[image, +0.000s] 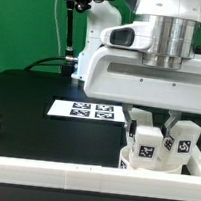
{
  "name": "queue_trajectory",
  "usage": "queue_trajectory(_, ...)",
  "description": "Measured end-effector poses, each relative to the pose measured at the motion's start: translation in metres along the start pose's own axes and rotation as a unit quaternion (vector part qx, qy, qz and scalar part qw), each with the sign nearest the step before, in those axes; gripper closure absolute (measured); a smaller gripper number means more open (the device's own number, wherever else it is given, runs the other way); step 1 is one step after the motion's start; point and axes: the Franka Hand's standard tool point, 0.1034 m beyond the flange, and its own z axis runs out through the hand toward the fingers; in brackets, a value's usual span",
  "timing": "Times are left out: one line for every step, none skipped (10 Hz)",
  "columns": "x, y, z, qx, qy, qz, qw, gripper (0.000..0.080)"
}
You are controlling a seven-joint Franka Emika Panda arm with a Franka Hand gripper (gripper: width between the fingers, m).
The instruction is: Assemble stool
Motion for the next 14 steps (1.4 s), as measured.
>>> queue_trajectory(0.000, 0.000, 0.000, 0.000, 0.000, 0.035, 0.999, 0.0454)
queue_trajectory(0.000, 0.000, 0.000, 0.002, 0.001, 0.074, 0.997, 0.0454)
queue_trajectory(-0.001, -0.001, 0.000, 0.006, 0.006, 0.139, 0.990, 0.0454)
queue_trajectory(0.000, -0.001, 0.001, 0.010, 0.017, 0.183, 0.983, 0.0454)
queue_trajectory(-0.001, -0.002, 0.002, 0.016, 0.026, 0.221, 0.975, 0.0454)
queue_trajectory(-0.002, -0.005, 0.003, 0.019, 0.025, 0.256, 0.966, 0.0454)
queue_trajectory(-0.003, -0.007, 0.003, 0.024, 0.023, 0.300, 0.953, 0.0454)
queue_trajectory(-0.003, -0.008, 0.003, 0.028, 0.021, 0.329, 0.944, 0.0454)
queue_trajectory(-0.003, -0.009, 0.003, 0.033, 0.018, 0.359, 0.933, 0.0454)
queue_trajectory(-0.004, -0.009, 0.003, 0.032, 0.018, 0.357, 0.933, 0.0454)
queue_trajectory(-0.004, -0.010, 0.003, 0.032, 0.018, 0.356, 0.934, 0.0454)
queue_trajectory(-0.004, -0.010, 0.000, 0.032, 0.015, 0.356, 0.934, 0.0230)
queue_trajectory(-0.002, -0.010, -0.005, 0.034, 0.014, 0.355, 0.934, 0.0230)
queue_trajectory(-0.001, -0.010, -0.012, 0.035, 0.012, 0.354, 0.935, 0.0175)
